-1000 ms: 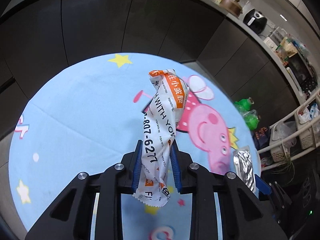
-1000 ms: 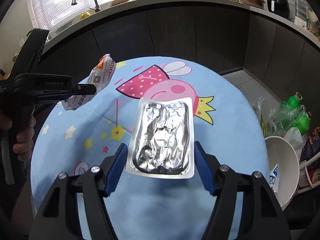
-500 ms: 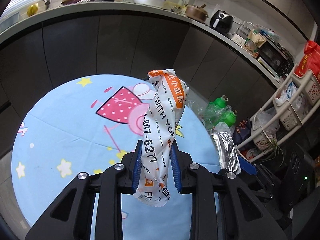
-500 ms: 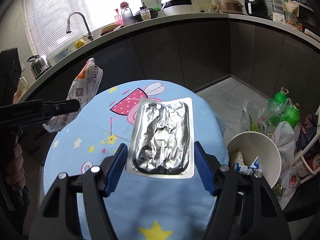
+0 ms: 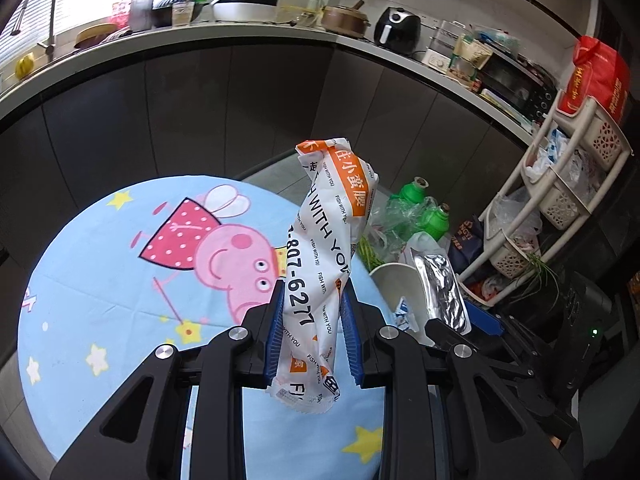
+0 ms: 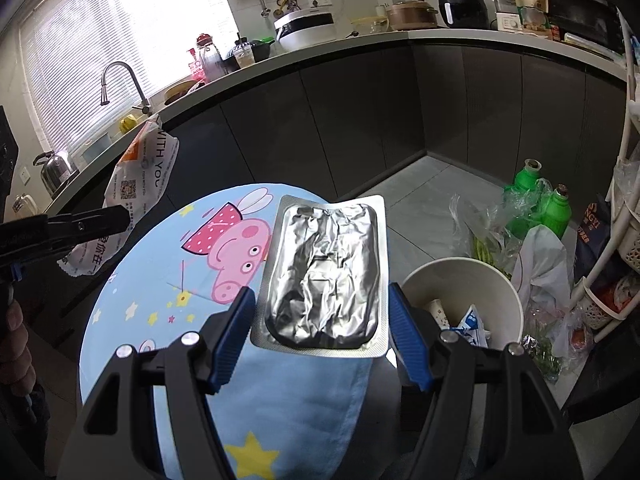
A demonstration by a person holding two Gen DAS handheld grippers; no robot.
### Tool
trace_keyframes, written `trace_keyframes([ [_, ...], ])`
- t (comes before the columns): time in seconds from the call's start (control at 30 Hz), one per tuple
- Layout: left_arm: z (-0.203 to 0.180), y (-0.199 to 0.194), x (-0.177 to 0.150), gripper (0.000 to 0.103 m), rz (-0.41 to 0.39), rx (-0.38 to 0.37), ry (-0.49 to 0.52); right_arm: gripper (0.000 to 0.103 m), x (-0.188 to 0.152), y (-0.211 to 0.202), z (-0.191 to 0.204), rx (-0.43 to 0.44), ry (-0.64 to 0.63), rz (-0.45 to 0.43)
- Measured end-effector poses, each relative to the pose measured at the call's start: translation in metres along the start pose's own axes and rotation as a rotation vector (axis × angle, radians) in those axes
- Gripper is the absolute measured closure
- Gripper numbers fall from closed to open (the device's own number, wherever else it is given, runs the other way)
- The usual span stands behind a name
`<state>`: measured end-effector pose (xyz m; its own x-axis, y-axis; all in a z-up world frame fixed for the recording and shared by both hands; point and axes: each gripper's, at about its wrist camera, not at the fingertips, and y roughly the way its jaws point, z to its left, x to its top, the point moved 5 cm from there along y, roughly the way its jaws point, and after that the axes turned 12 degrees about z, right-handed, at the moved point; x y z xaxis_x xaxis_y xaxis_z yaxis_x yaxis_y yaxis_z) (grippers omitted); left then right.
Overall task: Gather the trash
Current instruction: 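Carry the foil tray and white wrapper over the white bucket with both tools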
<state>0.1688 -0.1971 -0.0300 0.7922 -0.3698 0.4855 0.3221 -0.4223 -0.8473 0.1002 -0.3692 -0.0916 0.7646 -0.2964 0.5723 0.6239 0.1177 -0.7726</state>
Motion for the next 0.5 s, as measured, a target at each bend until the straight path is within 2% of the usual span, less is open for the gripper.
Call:
trace_keyframes([
  [0.5, -0.063, 0.035, 0.013, 0.078, 0.047, -0.038, 0.098, 0.036, -0.011, -0.013, -0.062, -0.020, 0.095, -0.015],
])
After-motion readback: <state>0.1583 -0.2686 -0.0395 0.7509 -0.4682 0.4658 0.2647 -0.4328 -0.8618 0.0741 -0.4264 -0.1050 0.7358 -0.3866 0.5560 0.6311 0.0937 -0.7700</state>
